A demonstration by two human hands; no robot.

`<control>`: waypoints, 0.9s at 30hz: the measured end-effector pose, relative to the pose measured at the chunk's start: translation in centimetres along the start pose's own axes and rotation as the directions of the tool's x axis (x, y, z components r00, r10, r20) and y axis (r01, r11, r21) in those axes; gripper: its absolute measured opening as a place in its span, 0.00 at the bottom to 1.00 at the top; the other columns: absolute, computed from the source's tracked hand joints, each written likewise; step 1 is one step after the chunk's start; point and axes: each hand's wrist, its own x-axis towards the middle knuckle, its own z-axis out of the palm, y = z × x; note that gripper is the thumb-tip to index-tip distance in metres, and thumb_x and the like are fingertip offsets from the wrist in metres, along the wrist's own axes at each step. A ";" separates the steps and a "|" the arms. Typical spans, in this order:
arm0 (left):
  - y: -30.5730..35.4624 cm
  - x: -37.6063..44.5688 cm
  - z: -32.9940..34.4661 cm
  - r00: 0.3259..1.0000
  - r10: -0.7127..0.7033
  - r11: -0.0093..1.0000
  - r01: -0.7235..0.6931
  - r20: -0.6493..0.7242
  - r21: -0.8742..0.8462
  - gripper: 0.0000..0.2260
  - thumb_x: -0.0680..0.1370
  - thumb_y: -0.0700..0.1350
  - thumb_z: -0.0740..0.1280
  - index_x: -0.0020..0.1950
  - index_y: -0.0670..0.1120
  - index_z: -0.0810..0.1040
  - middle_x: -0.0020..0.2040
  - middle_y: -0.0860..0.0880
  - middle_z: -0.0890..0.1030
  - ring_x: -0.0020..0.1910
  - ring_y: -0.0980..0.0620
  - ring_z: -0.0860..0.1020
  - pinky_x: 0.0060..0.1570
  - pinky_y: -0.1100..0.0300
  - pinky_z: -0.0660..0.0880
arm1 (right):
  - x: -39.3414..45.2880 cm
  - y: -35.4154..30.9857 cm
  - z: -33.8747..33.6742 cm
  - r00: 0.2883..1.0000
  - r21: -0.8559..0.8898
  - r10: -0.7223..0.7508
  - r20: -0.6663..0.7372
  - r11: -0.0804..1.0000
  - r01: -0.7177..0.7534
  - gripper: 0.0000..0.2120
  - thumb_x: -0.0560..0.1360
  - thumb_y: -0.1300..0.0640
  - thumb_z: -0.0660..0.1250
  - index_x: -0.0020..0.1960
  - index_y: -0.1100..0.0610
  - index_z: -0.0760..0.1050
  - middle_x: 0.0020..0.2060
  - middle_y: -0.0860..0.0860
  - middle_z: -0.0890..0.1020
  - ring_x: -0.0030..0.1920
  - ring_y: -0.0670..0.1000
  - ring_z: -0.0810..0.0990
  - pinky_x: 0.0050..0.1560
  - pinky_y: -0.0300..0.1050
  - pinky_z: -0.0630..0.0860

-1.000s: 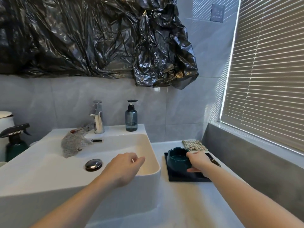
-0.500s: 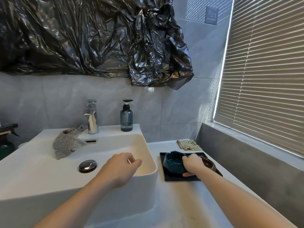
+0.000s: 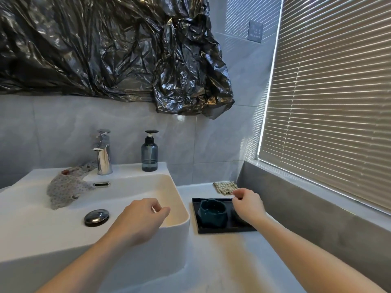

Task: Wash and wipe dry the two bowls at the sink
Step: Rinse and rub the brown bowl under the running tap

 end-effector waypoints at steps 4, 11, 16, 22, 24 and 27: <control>0.1 -0.3 -0.1 1.000 0.001 1.000 -0.001 0.002 -0.007 0.14 0.80 0.64 0.62 0.48 0.57 0.80 0.48 0.56 0.83 0.48 0.56 0.79 0.47 0.56 0.77 | 0.4 2.6 -1.3 0.996 -0.217 0.014 0.093 0.976 0.006 0.35 0.72 0.43 0.72 0.76 0.48 0.69 0.73 0.49 0.73 0.71 0.57 0.71 0.69 0.53 0.73; 0.3 -0.7 -0.2 1.000 -0.013 1.000 0.013 -0.014 0.007 0.14 0.79 0.64 0.62 0.48 0.57 0.80 0.47 0.58 0.82 0.47 0.57 0.79 0.49 0.55 0.79 | 0.8 5.4 0.3 0.969 -0.194 0.107 0.224 0.979 -0.063 0.53 0.56 0.31 0.75 0.77 0.46 0.64 0.69 0.48 0.77 0.67 0.52 0.75 0.67 0.50 0.75; 0.5 -0.8 -0.4 0.999 -0.026 1.000 0.026 -0.025 0.010 0.14 0.79 0.64 0.61 0.48 0.57 0.80 0.48 0.57 0.81 0.47 0.57 0.79 0.50 0.54 0.80 | 1.6 5.2 0.8 0.971 -0.242 0.172 0.169 0.962 -0.128 0.57 0.57 0.31 0.76 0.80 0.48 0.60 0.70 0.53 0.74 0.70 0.58 0.72 0.68 0.53 0.73; 0.5 -0.7 -0.3 0.999 -0.025 1.000 0.025 -0.025 0.005 0.14 0.79 0.64 0.62 0.48 0.56 0.80 0.48 0.56 0.82 0.48 0.57 0.79 0.50 0.54 0.79 | 1.1 5.9 1.5 0.992 -0.136 0.086 0.093 0.988 -0.073 0.60 0.54 0.36 0.80 0.80 0.52 0.60 0.69 0.53 0.72 0.70 0.56 0.71 0.68 0.51 0.73; 0.4 -0.6 -0.3 0.999 -0.024 1.000 0.024 -0.025 0.004 0.14 0.79 0.64 0.62 0.48 0.56 0.80 0.48 0.56 0.82 0.48 0.56 0.79 0.51 0.54 0.79 | 0.8 5.9 1.6 0.997 -0.090 0.044 0.057 0.995 -0.039 0.59 0.56 0.40 0.81 0.80 0.54 0.60 0.69 0.54 0.72 0.71 0.56 0.68 0.70 0.50 0.70; 0.2 -0.3 -0.1 1.000 -0.023 1.000 0.023 -0.021 -0.007 0.13 0.79 0.63 0.62 0.48 0.56 0.80 0.48 0.56 0.83 0.48 0.56 0.79 0.51 0.53 0.80 | 0.1 5.1 1.2 0.999 -0.024 -0.033 0.010 0.999 0.033 0.58 0.58 0.42 0.83 0.81 0.54 0.58 0.72 0.52 0.69 0.72 0.55 0.66 0.72 0.51 0.69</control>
